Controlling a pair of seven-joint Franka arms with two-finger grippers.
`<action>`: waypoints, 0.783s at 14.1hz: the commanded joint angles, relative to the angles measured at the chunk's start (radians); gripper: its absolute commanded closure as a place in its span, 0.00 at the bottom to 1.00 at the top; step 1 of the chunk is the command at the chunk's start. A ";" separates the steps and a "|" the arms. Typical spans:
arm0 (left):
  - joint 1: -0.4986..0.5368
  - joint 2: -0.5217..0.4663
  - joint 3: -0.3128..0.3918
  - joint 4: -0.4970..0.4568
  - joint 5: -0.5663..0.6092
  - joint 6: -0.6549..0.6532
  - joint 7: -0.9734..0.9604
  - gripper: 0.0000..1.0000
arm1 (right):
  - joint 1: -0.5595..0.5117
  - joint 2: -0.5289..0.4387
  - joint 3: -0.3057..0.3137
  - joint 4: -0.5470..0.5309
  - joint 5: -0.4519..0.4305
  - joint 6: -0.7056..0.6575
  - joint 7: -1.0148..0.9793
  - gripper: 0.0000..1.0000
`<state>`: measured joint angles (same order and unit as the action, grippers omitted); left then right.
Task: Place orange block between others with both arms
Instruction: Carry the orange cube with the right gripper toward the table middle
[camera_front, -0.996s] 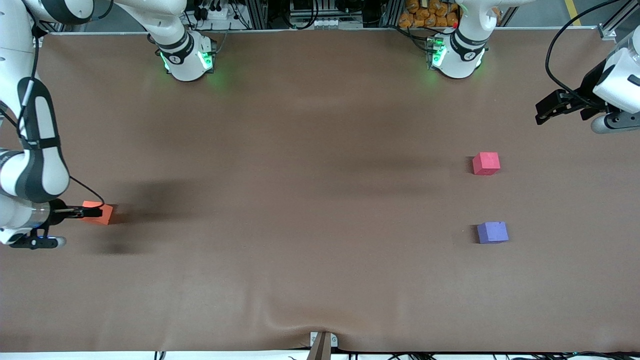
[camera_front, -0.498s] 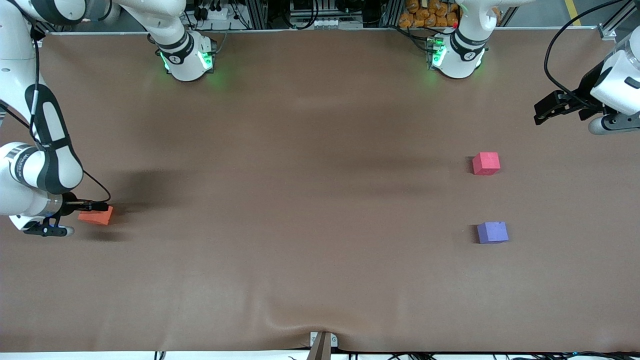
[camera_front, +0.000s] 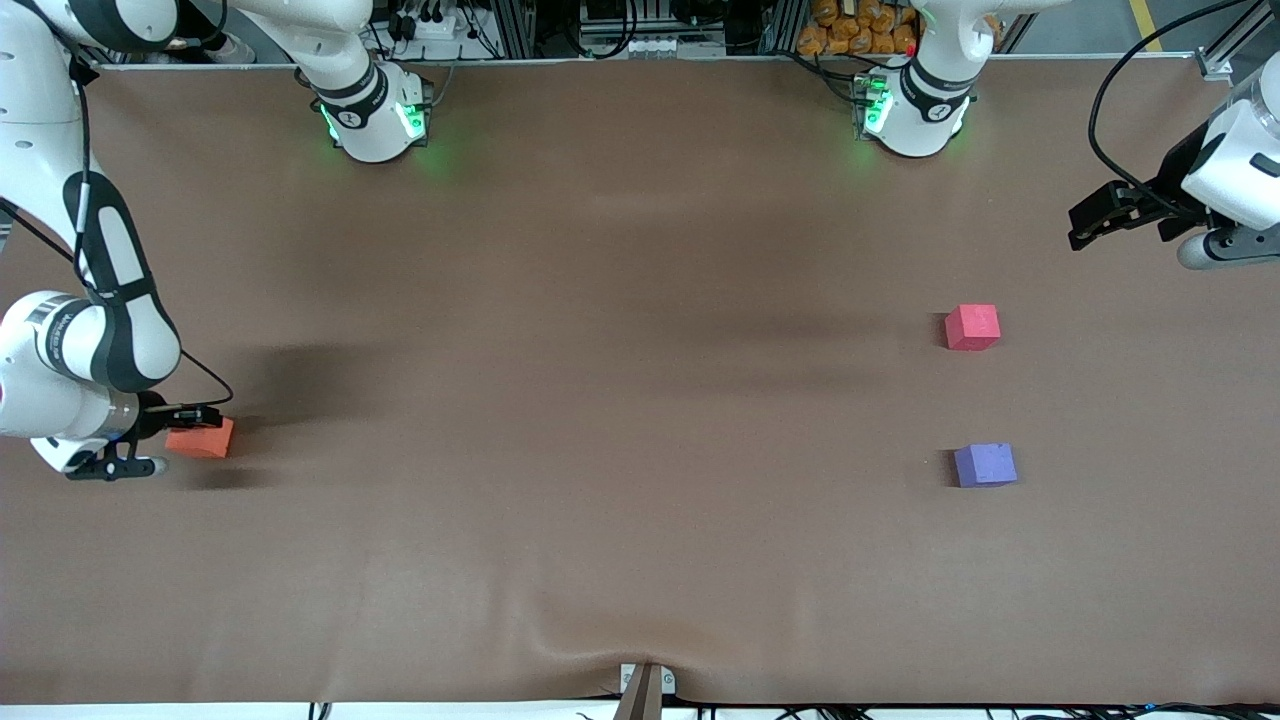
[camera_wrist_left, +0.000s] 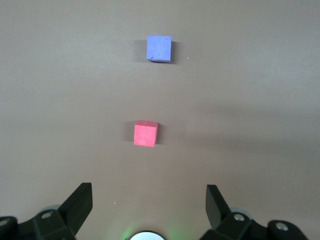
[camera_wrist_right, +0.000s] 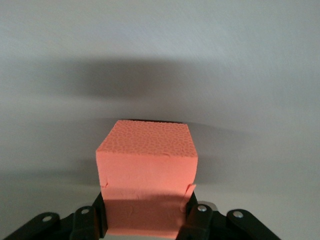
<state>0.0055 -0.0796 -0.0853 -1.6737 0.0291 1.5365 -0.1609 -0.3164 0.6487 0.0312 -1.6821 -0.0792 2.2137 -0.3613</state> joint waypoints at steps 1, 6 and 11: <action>0.004 -0.011 -0.007 0.002 0.012 0.010 0.018 0.00 | 0.084 -0.052 0.035 0.030 -0.013 -0.008 -0.089 1.00; 0.002 -0.011 -0.007 0.005 0.008 0.020 0.018 0.00 | 0.146 -0.072 0.258 0.058 -0.014 -0.006 -0.192 1.00; 0.001 -0.011 -0.008 0.003 0.006 0.020 0.020 0.00 | 0.397 -0.069 0.302 0.088 -0.013 -0.032 -0.136 1.00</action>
<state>0.0025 -0.0797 -0.0891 -1.6713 0.0291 1.5519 -0.1607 0.0040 0.5815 0.3423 -1.6086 -0.0793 2.2059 -0.5182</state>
